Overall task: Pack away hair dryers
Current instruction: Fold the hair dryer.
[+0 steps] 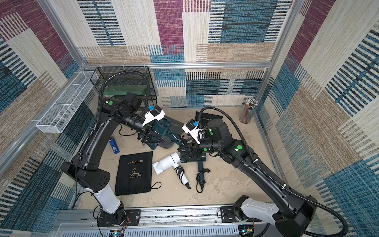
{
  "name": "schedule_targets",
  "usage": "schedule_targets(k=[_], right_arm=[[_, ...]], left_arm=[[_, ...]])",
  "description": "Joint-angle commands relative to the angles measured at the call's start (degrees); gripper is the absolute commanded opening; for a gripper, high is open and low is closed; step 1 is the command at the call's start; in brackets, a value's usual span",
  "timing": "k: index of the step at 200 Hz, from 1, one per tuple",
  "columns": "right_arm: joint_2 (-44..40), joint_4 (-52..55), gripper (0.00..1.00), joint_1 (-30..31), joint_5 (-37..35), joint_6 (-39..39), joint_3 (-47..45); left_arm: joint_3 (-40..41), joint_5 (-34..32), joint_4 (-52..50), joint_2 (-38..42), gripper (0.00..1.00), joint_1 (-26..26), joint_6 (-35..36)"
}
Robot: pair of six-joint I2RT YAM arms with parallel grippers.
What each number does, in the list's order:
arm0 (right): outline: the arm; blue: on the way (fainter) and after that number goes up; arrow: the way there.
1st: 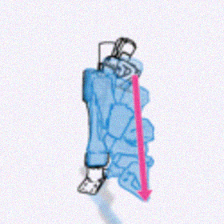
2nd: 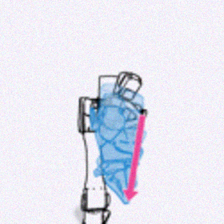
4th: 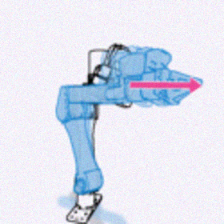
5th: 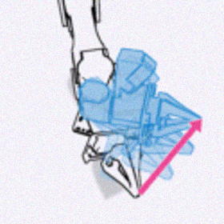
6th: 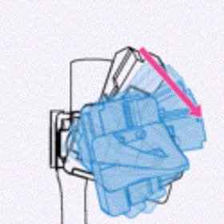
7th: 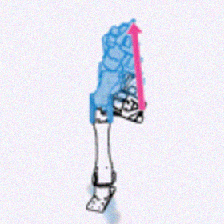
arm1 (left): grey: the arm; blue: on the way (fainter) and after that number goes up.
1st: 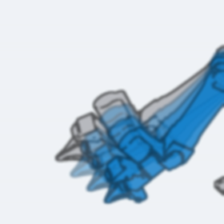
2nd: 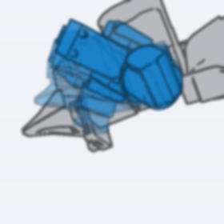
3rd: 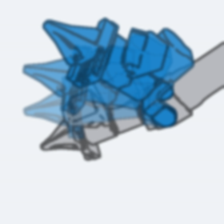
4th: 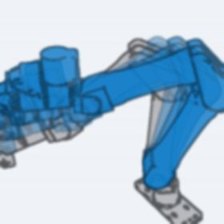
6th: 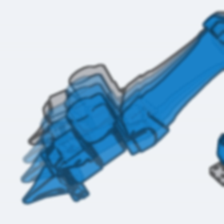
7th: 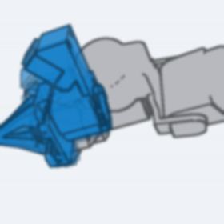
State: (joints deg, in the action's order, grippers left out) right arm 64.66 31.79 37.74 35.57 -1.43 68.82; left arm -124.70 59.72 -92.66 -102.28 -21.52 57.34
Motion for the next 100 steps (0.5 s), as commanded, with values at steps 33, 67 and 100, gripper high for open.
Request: schedule_targets(k=[33,67,100], right_arm=[[0.5,-7.2,0.06,0.3,3.7,-5.5,-1.5],[0.2,-14.5,0.00,0.5,3.7,-11.1,-3.3],[0.3,-22.9,0.00,2.4,2.0,-15.7,-4.7]], left_arm=[[-0.8,9.9,-8.2,-1.2,0.00,-0.2,-5.5],[-3.0,10.2,-8.2,-3.4,0.00,-0.1,-8.4],[-6.1,9.7,-8.2,-6.4,0.00,-0.1,-11.7]])
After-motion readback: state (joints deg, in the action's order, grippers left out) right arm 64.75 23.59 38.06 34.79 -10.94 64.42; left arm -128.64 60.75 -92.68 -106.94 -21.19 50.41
